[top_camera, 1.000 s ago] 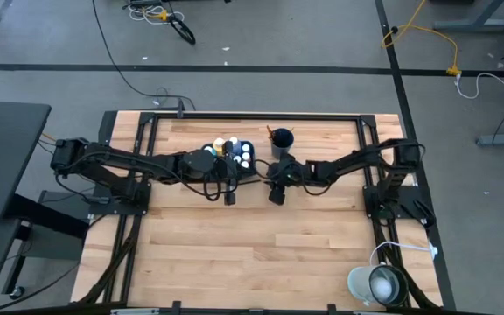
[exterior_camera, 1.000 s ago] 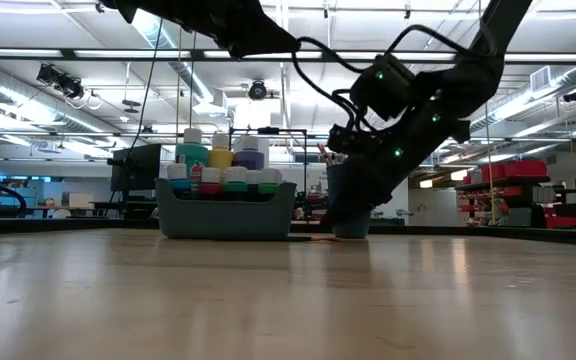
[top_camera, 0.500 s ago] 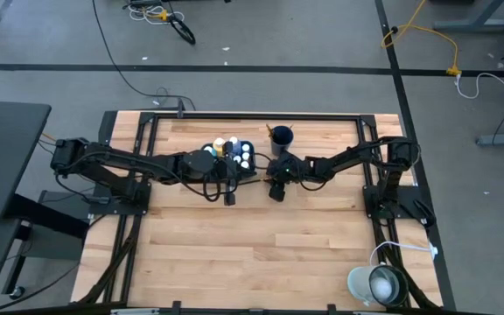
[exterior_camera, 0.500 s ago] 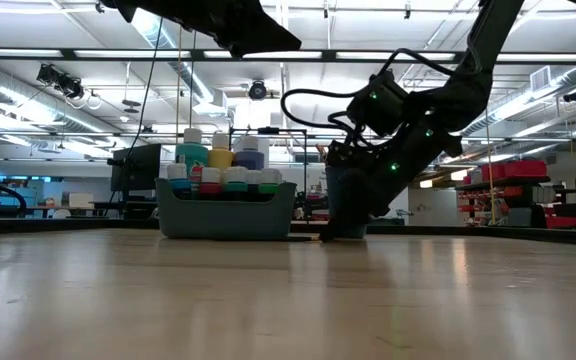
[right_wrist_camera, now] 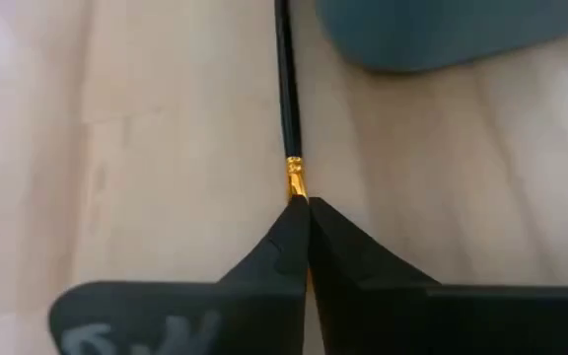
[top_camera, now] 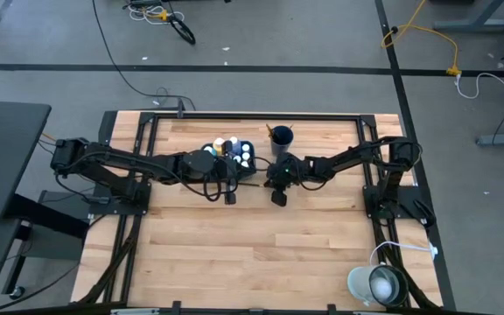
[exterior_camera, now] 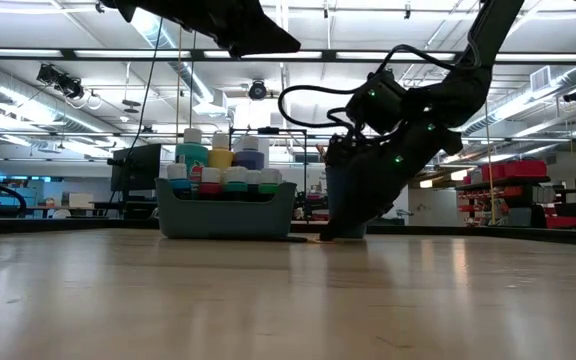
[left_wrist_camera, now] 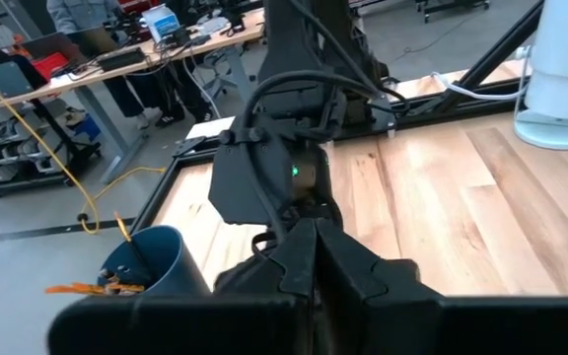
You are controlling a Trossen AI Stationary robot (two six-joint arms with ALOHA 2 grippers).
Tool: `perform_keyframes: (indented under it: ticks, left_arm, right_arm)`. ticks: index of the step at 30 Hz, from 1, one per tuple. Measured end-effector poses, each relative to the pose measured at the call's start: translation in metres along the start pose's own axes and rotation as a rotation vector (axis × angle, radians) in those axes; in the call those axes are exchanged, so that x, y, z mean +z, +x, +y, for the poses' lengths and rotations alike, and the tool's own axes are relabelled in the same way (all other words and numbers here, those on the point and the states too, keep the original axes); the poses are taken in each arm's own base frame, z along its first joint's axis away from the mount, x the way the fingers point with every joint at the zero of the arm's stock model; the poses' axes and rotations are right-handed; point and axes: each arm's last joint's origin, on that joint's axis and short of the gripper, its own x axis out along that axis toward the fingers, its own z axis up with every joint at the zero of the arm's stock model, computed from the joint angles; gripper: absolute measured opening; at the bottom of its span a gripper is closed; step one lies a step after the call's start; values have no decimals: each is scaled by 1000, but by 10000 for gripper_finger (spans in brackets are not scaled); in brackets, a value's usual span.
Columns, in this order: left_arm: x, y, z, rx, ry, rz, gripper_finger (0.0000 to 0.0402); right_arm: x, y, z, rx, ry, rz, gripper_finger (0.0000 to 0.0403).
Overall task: Pick & Place Paint Supplies
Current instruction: Put the gold paint brush into the blue cup
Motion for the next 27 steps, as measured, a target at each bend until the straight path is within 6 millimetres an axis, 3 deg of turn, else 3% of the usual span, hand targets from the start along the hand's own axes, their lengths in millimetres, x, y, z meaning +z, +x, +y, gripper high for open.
perform_keyframes:
  ticks: [17, 21, 27]
  left_arm:
    - [-2, 0, -1, -13, -49, 21, 18]
    - [-8, 0, -7, -129, -70, 66, 19]
    - [-27, 9, -21, -227, -154, 207, 65]
  right_arm:
    - [0, -3, 34, 117, -75, 13, 0]
    - [-1, -2, 45, 93, -106, 12, 0]
    - [-2, -2, 60, 32, -196, -7, 0]
